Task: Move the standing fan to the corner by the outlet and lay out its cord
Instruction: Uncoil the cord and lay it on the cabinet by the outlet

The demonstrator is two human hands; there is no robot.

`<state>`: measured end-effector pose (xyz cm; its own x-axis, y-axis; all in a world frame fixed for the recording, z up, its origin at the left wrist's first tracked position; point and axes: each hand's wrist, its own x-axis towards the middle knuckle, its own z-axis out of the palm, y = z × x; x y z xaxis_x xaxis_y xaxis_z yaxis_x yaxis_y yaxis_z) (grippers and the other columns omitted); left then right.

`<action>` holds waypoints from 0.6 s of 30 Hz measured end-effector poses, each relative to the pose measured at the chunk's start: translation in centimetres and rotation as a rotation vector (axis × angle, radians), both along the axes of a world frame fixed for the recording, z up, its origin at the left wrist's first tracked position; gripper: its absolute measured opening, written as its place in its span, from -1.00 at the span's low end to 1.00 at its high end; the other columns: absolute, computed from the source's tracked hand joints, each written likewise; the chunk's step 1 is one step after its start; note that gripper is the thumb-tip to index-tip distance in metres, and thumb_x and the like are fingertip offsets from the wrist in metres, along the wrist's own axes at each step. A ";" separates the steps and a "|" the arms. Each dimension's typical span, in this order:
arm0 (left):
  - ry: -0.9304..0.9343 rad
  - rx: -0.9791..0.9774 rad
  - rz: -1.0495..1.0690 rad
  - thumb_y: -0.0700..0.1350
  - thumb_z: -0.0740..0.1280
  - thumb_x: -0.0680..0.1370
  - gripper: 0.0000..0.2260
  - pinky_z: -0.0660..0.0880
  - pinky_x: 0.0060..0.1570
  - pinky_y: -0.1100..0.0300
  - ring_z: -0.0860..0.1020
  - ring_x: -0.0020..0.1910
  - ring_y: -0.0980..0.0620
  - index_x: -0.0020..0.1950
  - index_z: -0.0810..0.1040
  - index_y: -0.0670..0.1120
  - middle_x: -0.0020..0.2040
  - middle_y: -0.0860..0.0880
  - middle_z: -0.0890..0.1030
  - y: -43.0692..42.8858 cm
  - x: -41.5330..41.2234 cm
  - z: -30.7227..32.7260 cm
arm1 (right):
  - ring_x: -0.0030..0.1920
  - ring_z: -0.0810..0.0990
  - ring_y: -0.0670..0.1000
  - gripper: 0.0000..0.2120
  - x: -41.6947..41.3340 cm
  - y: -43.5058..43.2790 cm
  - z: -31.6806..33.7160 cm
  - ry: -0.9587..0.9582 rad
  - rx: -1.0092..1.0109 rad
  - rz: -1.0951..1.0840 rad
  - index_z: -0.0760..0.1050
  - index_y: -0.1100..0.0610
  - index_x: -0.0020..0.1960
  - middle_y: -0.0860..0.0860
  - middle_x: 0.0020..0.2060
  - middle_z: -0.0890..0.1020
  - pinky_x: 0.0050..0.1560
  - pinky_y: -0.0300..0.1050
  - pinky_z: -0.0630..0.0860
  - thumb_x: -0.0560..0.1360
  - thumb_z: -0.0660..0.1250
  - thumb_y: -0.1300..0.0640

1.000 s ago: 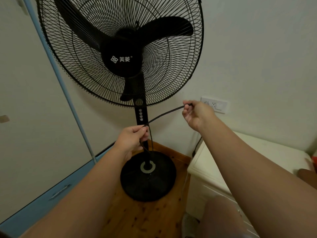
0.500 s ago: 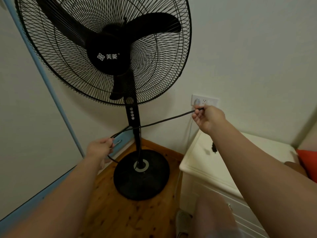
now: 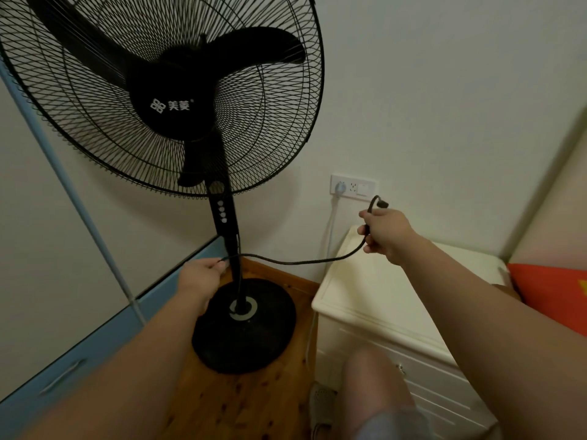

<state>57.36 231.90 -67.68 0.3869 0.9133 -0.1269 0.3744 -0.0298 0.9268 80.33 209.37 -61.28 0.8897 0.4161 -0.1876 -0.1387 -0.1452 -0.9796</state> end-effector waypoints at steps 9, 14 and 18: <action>-0.068 0.103 -0.175 -0.15 0.33 0.63 -0.82 0.43 0.09 0.14 0.53 0.02 0.01 0.15 0.68 -0.15 -0.05 0.02 0.63 -3.8 3.3 1.6 | -0.49 0.41 0.04 -0.76 -1.1 -4.0 0.1 -0.210 -0.223 0.067 0.56 0.22 0.24 0.15 -0.29 0.58 -0.55 -0.17 0.48 0.65 0.25 0.15; -0.080 0.142 -0.273 -0.15 0.33 0.63 -0.87 0.44 0.11 0.16 0.55 0.04 -0.01 0.04 0.68 -0.12 -0.01 -0.07 0.65 -5.7 5.6 1.9 | -0.47 0.43 0.04 -0.79 -0.2 -6.0 -0.5 -0.252 -0.304 0.035 0.55 0.18 0.22 0.14 -0.30 0.59 -0.51 -0.13 0.51 0.65 0.23 0.17; -0.073 0.170 -0.335 -0.11 0.33 0.63 -0.82 0.39 -0.09 0.22 0.52 -0.15 0.09 -0.14 0.65 -0.07 -0.17 0.04 0.61 -6.9 8.1 1.1 | -0.47 0.44 0.04 -0.79 1.5 -6.8 -1.7 -0.296 -0.346 -0.055 0.56 0.14 0.22 0.13 -0.30 0.60 -0.45 -0.10 0.52 0.64 0.22 0.16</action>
<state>65.49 224.95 -66.55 0.6699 0.7404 0.0548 0.2508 -0.2951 0.9220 81.84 202.56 -63.00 0.9451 0.3241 -0.0416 0.1230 -0.4707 -0.8737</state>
